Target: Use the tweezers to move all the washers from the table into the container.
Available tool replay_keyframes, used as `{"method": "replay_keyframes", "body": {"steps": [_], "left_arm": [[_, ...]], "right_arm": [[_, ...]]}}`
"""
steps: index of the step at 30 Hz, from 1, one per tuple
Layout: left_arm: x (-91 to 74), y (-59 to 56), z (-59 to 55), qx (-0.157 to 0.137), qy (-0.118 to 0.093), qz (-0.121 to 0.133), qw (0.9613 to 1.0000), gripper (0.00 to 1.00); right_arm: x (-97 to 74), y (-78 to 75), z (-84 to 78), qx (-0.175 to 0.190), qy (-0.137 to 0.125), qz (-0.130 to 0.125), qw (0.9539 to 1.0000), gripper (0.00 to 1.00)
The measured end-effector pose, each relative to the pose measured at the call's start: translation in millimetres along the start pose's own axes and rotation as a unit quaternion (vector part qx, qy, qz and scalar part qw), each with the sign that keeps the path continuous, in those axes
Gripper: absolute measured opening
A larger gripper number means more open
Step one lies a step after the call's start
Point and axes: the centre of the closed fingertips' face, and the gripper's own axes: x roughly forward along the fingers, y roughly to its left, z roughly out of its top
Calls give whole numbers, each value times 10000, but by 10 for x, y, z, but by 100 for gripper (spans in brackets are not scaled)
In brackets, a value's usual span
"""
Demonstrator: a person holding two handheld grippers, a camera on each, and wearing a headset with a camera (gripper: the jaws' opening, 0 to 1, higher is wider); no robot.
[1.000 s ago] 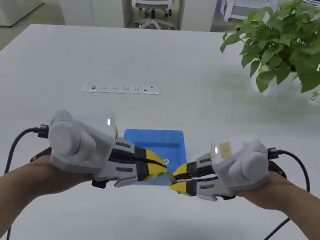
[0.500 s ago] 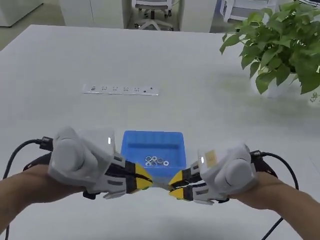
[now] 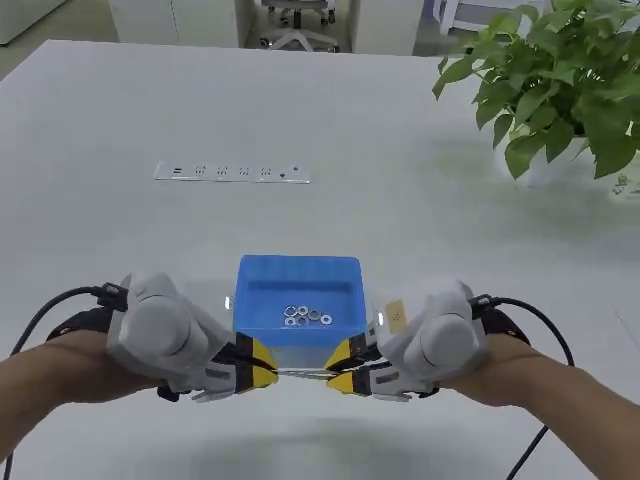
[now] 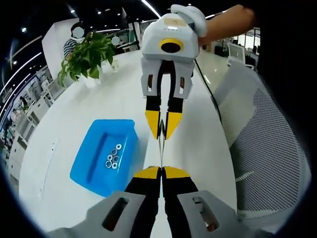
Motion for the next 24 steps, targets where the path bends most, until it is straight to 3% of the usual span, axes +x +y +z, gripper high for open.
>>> {"method": "replay_keyframes", "body": {"steps": [10,24], "left_arm": [[148,65,-220,-155,271,-76,9995,4],[278,19,-434,-329,570,-251,9975,4]], "right_arm": [[215,-34,-124,165,133,62,9998,8],[419,9,-233,489,234,222,9983,9]]}}
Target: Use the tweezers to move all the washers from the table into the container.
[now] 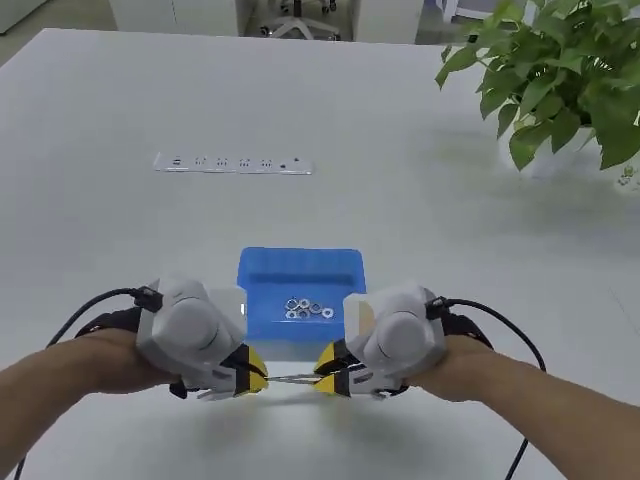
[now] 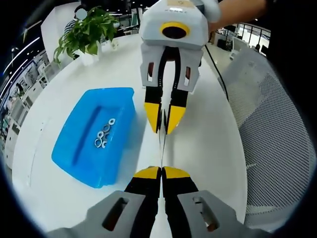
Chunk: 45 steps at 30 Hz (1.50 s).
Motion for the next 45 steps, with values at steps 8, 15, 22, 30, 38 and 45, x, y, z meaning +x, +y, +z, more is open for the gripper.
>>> {"method": "replay_keyframes", "body": {"steps": [8,15,22,30,38,45], "left_arm": [[50,3,-67,-86,97,-29,9999,4],[102,-5,-102,-99,158,-101,9998,5],[142,-44,-127,-64,241,-170,9995,4],[173,-73,-176,-38,289,-182,9994,5],[175,-80,-185,9,307,-185,9994,5],[163,-79,-187,15,318,-129,9994,5]], "right_arm": [[57,30,-28,24,83,19,10000,10],[75,53,-56,67,111,17,9999,10],[67,77,-67,105,63,8,9999,11],[66,105,-71,73,52,-7,10000,11],[74,112,-82,89,75,-51,9999,12],[56,106,-94,179,49,-177,9997,15]]}}
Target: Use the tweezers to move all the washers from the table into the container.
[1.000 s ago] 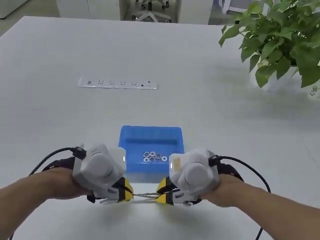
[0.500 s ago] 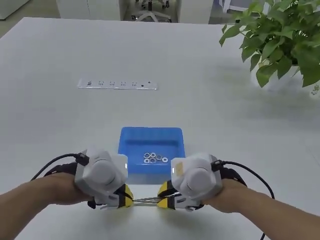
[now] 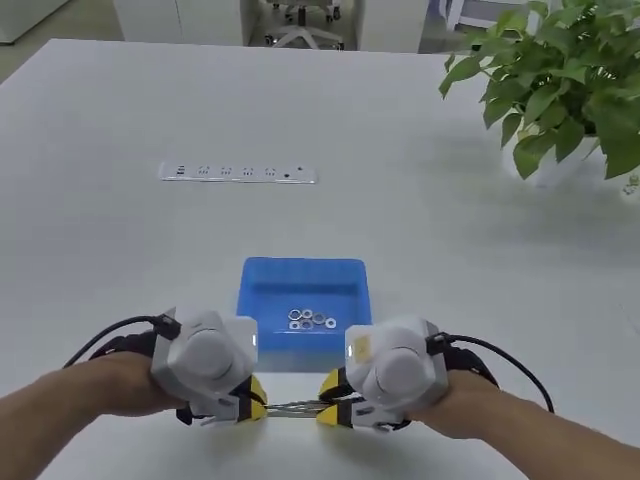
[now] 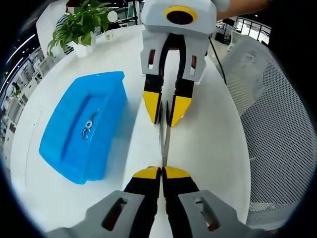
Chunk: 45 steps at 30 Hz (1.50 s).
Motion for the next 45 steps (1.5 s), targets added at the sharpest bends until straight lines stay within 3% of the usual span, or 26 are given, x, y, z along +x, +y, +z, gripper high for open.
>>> {"method": "replay_keyframes", "body": {"steps": [4,10,17,21,27,31,41,45], "left_arm": [[-5,0,2,-73,-38,22,10000,9],[-67,39,-6,-148,-93,198,9997,20],[-237,108,116,-645,-571,412,9954,37],[-342,138,188,-921,-907,557,9900,50],[-549,175,305,-1297,-1454,867,9770,62],[-650,179,328,-1384,-1614,1025,9718,68],[-905,182,390,-1581,-2241,1416,9512,81],[-961,165,386,-1618,-2322,1496,9474,88]], "right_arm": [[-41,-2,2,79,-48,-82,9999,18],[-222,-90,45,222,-204,-404,9987,26],[-509,-250,40,629,-459,-902,9929,34],[-679,-322,13,962,-640,-1191,9861,43],[-965,-394,-40,1298,-897,-1578,9748,52],[-1111,-406,-45,1422,-1059,-1731,9688,56],[-1273,-349,-44,1548,-1299,-1826,9622,69],[-1291,-332,-58,1552,-1310,-1881,9609,76]]}}
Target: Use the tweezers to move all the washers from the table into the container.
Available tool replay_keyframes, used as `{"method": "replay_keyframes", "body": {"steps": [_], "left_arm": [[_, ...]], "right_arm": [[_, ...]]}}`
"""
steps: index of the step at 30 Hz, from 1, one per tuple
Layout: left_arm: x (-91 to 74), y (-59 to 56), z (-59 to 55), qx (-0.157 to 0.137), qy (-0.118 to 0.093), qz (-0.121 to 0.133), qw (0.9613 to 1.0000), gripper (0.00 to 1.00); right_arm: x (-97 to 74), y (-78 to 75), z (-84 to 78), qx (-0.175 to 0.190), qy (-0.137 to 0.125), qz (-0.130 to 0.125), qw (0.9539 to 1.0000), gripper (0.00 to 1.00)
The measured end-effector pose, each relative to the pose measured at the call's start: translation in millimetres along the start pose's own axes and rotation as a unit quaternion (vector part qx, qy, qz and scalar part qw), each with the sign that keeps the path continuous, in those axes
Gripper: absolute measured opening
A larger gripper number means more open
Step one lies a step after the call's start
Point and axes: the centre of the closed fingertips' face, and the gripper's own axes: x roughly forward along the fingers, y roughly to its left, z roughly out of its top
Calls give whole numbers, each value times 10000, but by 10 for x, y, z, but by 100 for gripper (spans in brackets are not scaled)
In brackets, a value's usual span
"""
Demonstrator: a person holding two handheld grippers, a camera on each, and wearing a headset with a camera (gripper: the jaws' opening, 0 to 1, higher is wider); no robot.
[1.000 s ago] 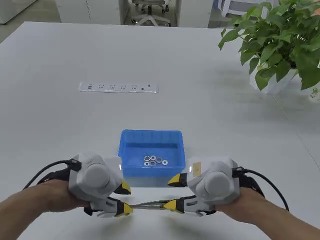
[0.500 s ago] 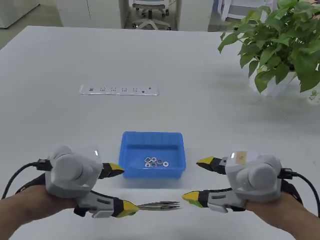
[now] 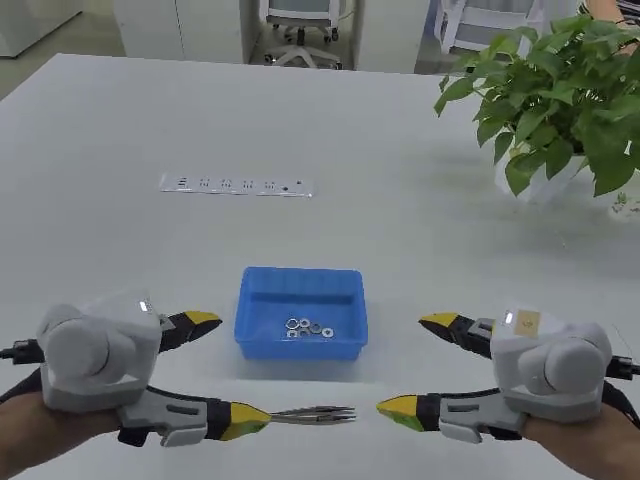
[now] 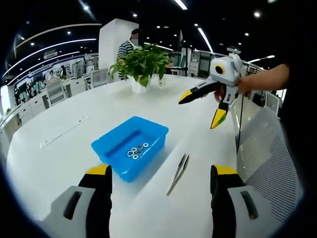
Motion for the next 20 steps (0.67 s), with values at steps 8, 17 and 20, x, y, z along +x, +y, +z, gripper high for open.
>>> {"method": "replay_keyframes", "body": {"steps": [8,17,20], "left_arm": [[-49,-69,40,-135,-75,92,9998,97],[-63,-89,113,-69,-87,133,9998,99],[-65,-84,108,-57,-74,153,9998,99]], "right_arm": [[-27,19,10,49,-26,-66,10000,87],[-48,35,58,112,-107,-118,9998,100],[-41,41,43,61,-71,-97,9999,100]]}}
